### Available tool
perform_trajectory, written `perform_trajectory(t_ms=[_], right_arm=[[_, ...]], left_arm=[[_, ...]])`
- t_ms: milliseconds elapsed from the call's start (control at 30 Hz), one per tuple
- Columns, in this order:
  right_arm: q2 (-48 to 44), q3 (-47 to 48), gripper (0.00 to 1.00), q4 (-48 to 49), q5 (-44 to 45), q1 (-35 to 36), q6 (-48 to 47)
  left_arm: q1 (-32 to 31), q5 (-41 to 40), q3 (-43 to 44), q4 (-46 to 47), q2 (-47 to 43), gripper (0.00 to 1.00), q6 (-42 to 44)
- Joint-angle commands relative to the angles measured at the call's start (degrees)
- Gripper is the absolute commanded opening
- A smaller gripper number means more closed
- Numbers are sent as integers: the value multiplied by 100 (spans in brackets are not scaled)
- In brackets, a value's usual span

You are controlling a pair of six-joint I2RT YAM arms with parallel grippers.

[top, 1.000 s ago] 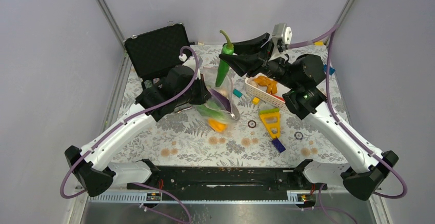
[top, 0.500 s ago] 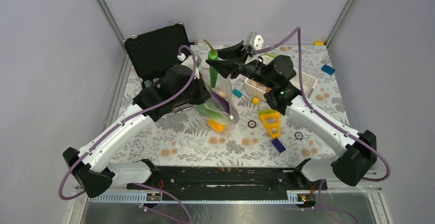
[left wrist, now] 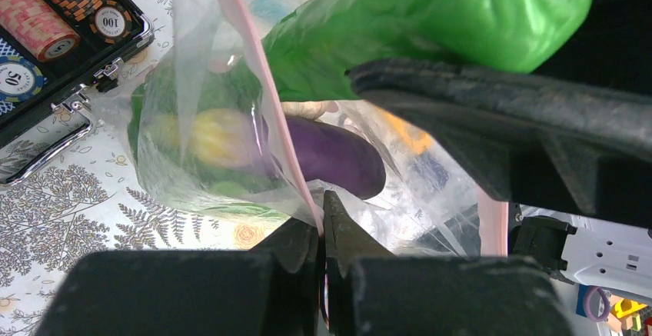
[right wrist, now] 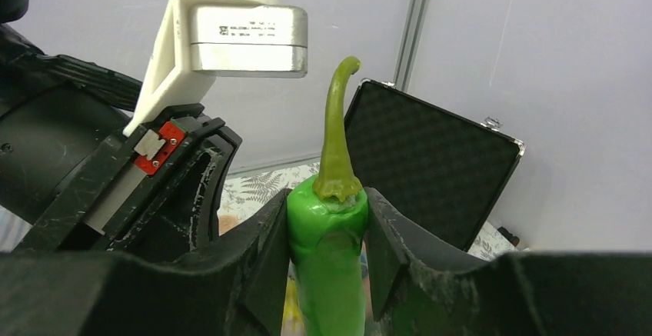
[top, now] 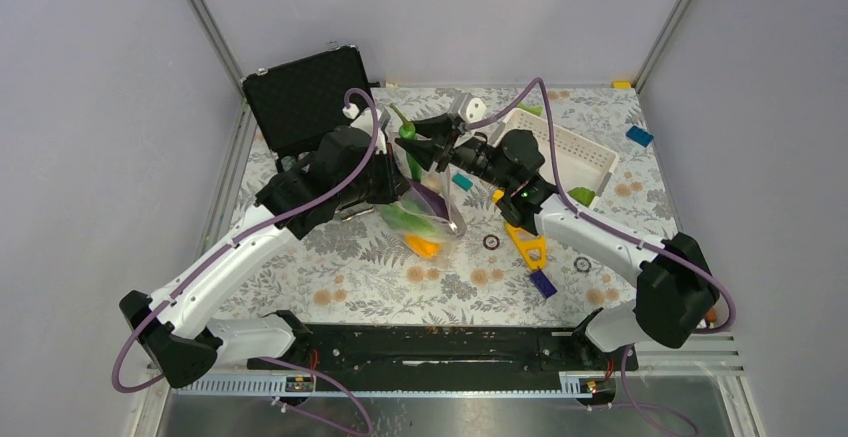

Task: Place the food in the zip-top bag and seal the zipper
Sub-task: Place the fake vegetable in the zipper food storage bag.

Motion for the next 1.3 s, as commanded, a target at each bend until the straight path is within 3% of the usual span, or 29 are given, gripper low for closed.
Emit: perform_trajectory(t_ms=[0,67,167,433,667,800,967,1100,1267], right_arm=[[-293,45,49,143,252,140,55],[-390,103,60,-170,115,150,93],[-536,125,68,-494,-47,184,128],[-742,261,67,-969,49,209,102],[-295,1283,64,-1822,116,258,73],[1,1823,54,-2461,305,271,4],[61,1876,17,-2993,358,273,-48],[-184,1565,0,-3068,301,309,-90],[-625,786,0,-3201,190,385,-930]], left_arm=[[20,119,118,271,-130,0,-29],[20,119,125,264,-116,0,-32],[20,118,125,265,-103,0,-36],[20,118,151,265,-88,0,-30],[18,268,170,265,-82,0,11],[12,286,153,262,-92,0,18],[14,261,136,266,-118,0,27],[14,234,152,265,-110,0,15],[16,204,154,264,-174,0,-44]])
